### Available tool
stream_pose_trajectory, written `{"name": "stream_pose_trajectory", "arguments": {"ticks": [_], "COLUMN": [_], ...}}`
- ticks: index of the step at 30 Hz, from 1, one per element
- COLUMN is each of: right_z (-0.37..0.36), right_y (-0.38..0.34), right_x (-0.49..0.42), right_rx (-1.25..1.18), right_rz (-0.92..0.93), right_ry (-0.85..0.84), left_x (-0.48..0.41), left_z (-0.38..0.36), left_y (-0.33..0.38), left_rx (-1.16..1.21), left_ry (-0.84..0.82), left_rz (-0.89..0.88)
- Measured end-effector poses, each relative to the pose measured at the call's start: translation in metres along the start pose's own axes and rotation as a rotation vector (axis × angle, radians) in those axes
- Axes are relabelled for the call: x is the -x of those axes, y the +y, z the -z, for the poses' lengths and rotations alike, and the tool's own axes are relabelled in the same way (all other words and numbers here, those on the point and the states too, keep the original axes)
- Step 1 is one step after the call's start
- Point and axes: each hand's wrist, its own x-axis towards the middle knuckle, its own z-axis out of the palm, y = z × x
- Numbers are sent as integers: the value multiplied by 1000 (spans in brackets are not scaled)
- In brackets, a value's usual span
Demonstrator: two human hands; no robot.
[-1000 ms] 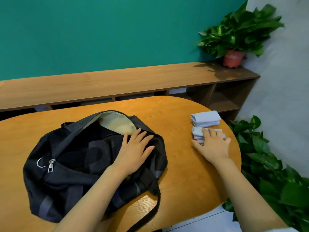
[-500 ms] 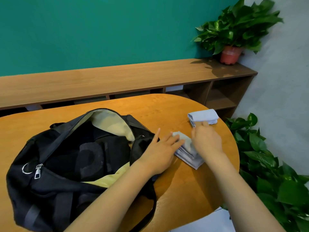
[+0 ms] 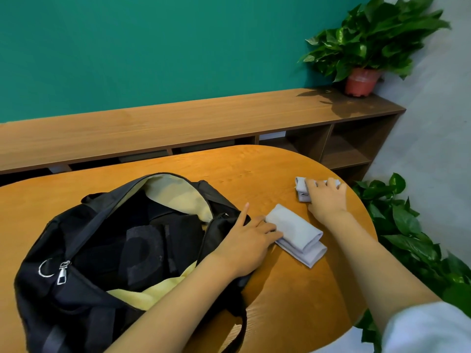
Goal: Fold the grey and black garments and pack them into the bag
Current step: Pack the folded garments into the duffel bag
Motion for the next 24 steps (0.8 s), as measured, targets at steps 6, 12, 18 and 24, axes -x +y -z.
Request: {"name": "stream_pose_trajectory", "arguments": {"ticks": [6, 12, 18, 24], "right_z": [-9, -20, -17, 18], "right_y": [1, 16, 7, 2], "right_x": [25, 40, 42, 36], "right_rx": [-72, -397, -533, -866], "right_rz": [75, 148, 54, -45], "right_ry": [175, -124, -105, 202], "left_x": [12, 33, 69, 78], "left_z": [11, 43, 81, 95], "left_y": [0, -8, -53, -138], "left_rx": [-12, 67, 183, 174], "left_ry": [-59, -9, 94, 106], "left_rz": [31, 69, 162, 263]}}
